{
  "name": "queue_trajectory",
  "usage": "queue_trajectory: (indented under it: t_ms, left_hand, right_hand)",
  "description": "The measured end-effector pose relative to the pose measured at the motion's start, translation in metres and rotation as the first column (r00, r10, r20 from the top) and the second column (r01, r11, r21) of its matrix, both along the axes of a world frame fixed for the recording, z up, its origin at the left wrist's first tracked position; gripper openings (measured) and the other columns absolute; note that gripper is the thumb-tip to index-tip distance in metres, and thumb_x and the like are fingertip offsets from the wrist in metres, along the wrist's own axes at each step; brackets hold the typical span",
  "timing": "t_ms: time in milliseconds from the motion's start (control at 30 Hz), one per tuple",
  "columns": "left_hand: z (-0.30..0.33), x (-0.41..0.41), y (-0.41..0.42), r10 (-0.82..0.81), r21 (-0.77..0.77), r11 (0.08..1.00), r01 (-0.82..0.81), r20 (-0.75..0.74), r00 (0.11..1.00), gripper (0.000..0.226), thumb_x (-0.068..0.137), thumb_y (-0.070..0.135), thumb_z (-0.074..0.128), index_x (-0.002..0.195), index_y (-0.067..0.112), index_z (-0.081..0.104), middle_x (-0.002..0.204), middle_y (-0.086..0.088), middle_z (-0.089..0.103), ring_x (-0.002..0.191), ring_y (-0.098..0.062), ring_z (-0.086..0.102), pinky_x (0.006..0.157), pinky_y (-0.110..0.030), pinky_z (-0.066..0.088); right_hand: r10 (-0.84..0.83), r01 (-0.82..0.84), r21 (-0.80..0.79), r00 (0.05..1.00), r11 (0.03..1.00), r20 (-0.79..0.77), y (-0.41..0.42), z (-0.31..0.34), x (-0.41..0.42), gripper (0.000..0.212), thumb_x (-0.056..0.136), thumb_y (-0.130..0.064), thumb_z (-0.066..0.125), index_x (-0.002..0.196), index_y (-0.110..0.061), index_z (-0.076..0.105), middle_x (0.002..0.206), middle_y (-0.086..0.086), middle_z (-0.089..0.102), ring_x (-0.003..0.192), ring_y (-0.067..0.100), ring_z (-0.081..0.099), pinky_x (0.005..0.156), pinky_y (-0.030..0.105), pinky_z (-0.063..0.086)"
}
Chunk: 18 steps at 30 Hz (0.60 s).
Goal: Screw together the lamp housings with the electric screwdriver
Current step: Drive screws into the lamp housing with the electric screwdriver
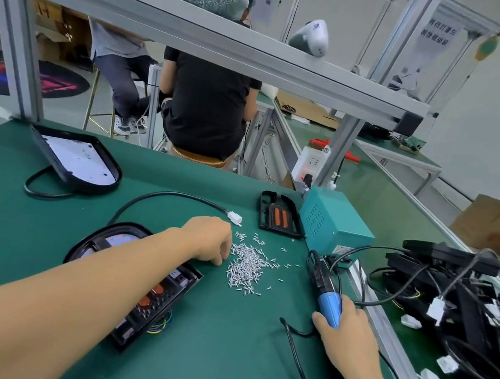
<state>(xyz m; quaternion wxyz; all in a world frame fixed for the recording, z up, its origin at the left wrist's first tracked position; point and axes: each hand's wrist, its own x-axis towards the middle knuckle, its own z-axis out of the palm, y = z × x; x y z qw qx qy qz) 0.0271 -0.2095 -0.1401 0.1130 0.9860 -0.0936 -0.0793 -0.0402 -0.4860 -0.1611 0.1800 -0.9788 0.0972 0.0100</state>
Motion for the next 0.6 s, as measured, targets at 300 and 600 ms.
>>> queue_trajectory:
  t_ms: [300, 600]
  left_hand:
    - [0.001, -0.003, -0.006, -0.087, 0.124, 0.989, 0.075, 0.088, 0.992, 0.016, 0.079, 0.011, 0.066, 0.088, 0.022, 0.072, 0.096, 0.002, 0.070, 0.090, -0.022, 0.064, 0.066, -0.025, 0.042]
    - [0.006, -0.009, -0.010, -0.079, 0.088, 0.993, 0.077, 0.022, 0.997, 0.011, 0.080, 0.008, 0.048, 0.076, 0.011, 0.057, 0.082, -0.009, 0.062, 0.073, -0.024, 0.048, 0.064, -0.029, 0.042]
  right_hand:
    - [-0.011, 0.012, -0.030, 0.999, 0.999, 0.040, -0.001, -0.007, 0.003, 0.060, 0.093, -0.044, 0.057, 0.142, -0.017, 0.036, 0.119, 0.008, 0.052, 0.097, 0.024, 0.049, 0.073, 0.032, 0.038]
    - [-0.006, 0.006, -0.006, 0.998, 1.000, 0.058, -0.004, -0.010, 0.009, 0.057, 0.095, -0.049, 0.051, 0.140, -0.017, 0.038, 0.118, 0.006, 0.052, 0.097, 0.023, 0.049, 0.073, 0.032, 0.039]
